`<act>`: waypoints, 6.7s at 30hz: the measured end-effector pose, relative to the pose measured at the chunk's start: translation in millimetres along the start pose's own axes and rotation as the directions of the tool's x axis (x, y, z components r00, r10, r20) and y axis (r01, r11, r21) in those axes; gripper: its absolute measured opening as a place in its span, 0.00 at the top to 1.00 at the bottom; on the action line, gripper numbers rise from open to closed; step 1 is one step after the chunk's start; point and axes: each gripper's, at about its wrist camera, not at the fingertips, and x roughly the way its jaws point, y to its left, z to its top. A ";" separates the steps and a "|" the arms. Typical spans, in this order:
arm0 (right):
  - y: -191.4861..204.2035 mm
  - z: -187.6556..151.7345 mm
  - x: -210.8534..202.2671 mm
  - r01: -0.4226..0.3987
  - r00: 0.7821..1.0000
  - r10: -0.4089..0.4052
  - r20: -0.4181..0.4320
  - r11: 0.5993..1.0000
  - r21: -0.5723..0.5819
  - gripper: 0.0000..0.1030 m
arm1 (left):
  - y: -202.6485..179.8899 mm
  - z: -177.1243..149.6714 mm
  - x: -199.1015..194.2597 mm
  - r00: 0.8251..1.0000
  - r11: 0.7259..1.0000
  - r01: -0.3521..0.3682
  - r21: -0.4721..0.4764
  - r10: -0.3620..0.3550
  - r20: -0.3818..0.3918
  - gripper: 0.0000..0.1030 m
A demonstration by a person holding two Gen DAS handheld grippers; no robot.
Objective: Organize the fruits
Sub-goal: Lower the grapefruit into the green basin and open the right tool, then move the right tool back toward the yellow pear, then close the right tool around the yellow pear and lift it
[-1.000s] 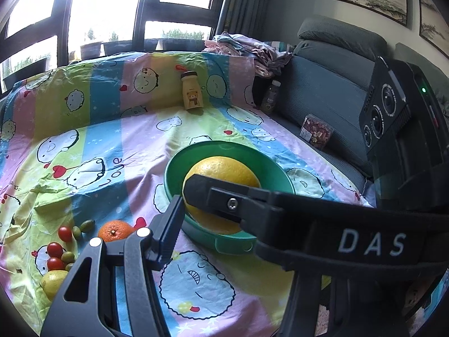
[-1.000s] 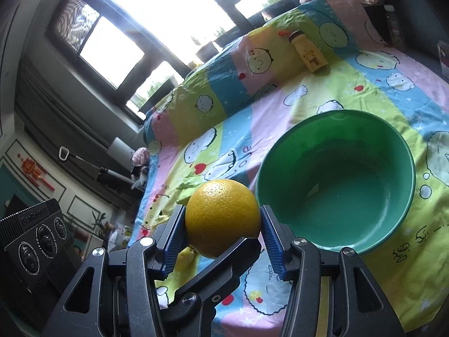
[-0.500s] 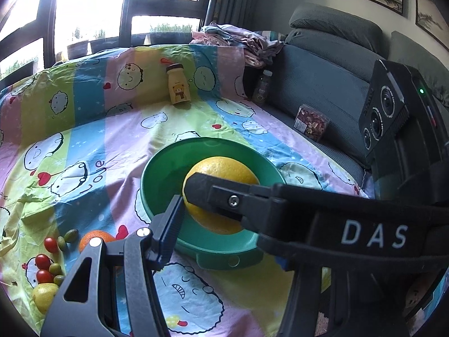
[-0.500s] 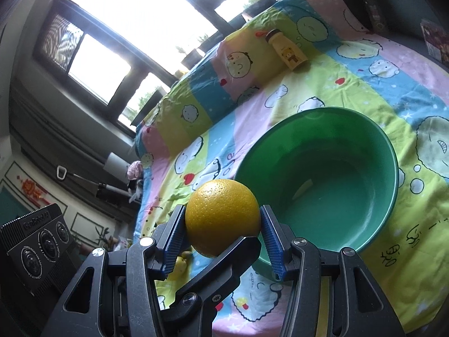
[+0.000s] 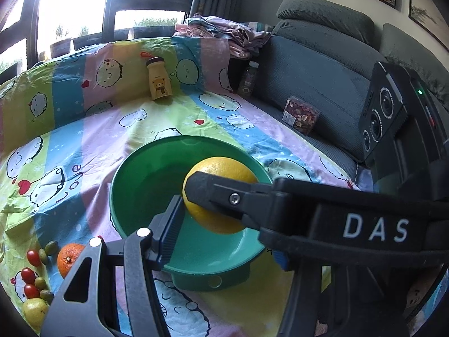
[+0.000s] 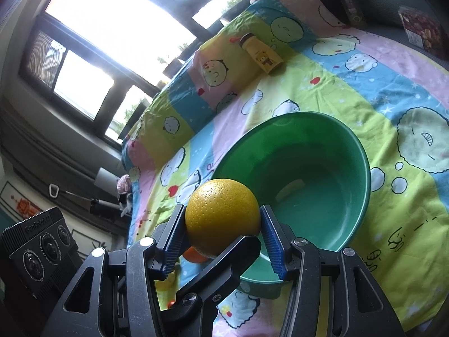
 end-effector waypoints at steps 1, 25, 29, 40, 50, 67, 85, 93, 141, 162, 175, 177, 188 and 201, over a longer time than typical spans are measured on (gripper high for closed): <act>-1.8 0.7 0.1 0.002 1.000 -0.002 0.001 1.000 0.006 0.47 | -0.1 0.5 2.1 1.000 1.000 0.004 0.000 -0.004 -0.003 0.46; -25.7 6.0 5.4 0.084 0.996 -0.083 -0.018 0.991 0.103 0.47 | 2.9 -0.7 32.3 0.995 0.996 0.087 -0.032 -0.089 -0.054 0.46; -28.1 5.7 7.2 0.095 0.995 -0.093 -0.025 0.989 0.111 0.47 | 4.4 -2.3 34.6 0.993 0.994 0.096 -0.044 -0.099 -0.060 0.46; -32.5 5.6 11.1 0.127 0.992 -0.122 -0.044 0.984 0.126 0.47 | 7.5 -5.0 41.4 0.989 0.991 0.116 -0.070 -0.121 -0.080 0.46; -26.7 5.4 9.7 0.221 0.975 -0.220 -0.019 0.971 0.089 0.47 | 9.1 -8.8 33.5 0.996 0.996 0.074 -0.047 -0.076 -0.048 0.41; 24.0 -6.0 0.1 0.272 0.959 -0.265 0.100 0.960 -0.070 0.20 | 61.4 -37.8 -65.6 0.996 0.992 -0.045 -0.119 0.054 0.068 0.20; 123.9 -59.1 58.1 0.259 0.965 -0.256 0.060 0.883 -0.392 0.19 | 161.2 -119.6 -151.2 0.912 0.842 -0.358 -0.404 0.409 0.043 0.18; 148.0 -87.7 97.8 0.181 0.971 -0.232 -0.056 0.867 -0.465 0.19 | 196.0 -142.7 -151.2 0.909 0.794 -0.369 -0.482 0.416 -0.011 0.18; 151.3 -146.8 228.0 -0.104 0.841 -0.089 -0.534 0.942 -0.320 0.20 | 223.6 -164.0 -109.7 0.944 0.758 -0.323 -0.567 0.296 -0.143 0.38; 146.2 -149.0 225.9 -0.139 0.839 -0.042 -0.542 0.947 -0.289 0.33 | 225.1 -166.5 -107.6 0.955 0.762 -0.294 -0.577 0.254 -0.151 0.48; 153.9 -143.4 202.6 -0.137 0.880 -0.037 -0.473 0.935 -0.328 0.33 | 209.0 -158.5 -117.6 0.963 0.803 -0.259 -0.536 0.254 -0.086 0.48; 155.7 -142.4 197.9 -0.135 0.887 -0.037 -0.459 0.933 -0.334 0.33 | 206.8 -156.9 -118.8 0.965 0.810 -0.252 -0.530 0.252 -0.074 0.48; 166.6 -137.7 174.6 -0.122 0.922 -0.036 -0.387 0.919 -0.375 0.33 | 193.2 -150.4 -130.7 0.968 0.840 -0.215 -0.498 0.250 0.003 0.48; 178.2 -132.0 142.8 -0.099 0.958 -0.031 -0.285 0.897 -0.431 0.33 | 175.9 -141.1 -144.8 0.966 0.875 -0.162 -0.456 0.235 0.109 0.48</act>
